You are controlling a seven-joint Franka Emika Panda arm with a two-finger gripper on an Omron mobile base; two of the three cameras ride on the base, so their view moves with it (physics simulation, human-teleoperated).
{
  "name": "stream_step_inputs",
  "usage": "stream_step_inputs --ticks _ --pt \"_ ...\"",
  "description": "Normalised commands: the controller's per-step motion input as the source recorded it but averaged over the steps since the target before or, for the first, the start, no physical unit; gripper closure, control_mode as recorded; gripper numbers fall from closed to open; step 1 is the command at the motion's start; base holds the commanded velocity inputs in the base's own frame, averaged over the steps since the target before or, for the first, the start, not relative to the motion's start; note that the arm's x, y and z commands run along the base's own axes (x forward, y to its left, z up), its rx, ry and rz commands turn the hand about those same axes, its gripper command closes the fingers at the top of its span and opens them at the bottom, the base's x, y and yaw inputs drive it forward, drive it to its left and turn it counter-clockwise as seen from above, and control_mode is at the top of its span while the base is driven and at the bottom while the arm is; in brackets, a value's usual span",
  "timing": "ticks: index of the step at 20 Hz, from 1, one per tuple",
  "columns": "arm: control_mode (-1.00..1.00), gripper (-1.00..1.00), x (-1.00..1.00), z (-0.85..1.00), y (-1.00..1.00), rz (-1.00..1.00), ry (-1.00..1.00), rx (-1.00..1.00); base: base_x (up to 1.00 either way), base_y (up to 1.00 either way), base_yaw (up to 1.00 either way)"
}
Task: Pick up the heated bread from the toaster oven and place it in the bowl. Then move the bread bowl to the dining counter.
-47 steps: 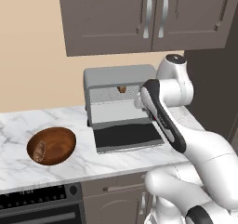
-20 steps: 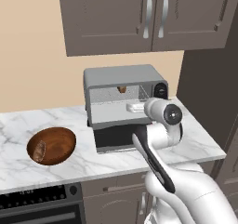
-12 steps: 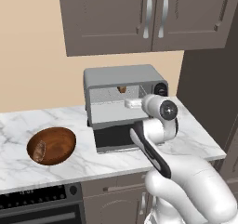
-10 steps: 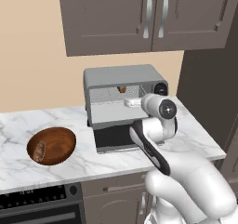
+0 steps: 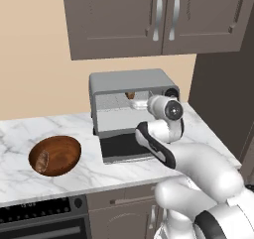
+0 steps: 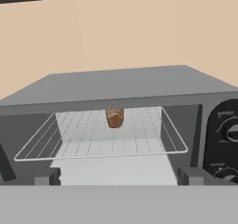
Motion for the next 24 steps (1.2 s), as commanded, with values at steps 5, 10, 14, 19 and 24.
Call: stream_step_inputs --ticks 5,10,14,19,24 --pt "-1.00 -1.00 0.33 -0.05 0.02 0.00 0.00 0.00 0.00 0.00 0.00" --pt "-1.00 -1.00 0.38 -0.18 0.05 0.00 0.00 -0.01 0.00 0.00 0.00" --pt "-1.00 -1.00 0.35 -0.27 0.04 0.00 0.01 -0.02 0.00 0.00 0.00" --pt "-1.00 -1.00 0.28 -0.35 0.01 0.00 0.08 -0.03 0.00 0.00 0.00" --pt "-1.00 -1.00 0.02 -0.32 0.00 0.00 0.14 -0.07 0.00 0.00 0.00"
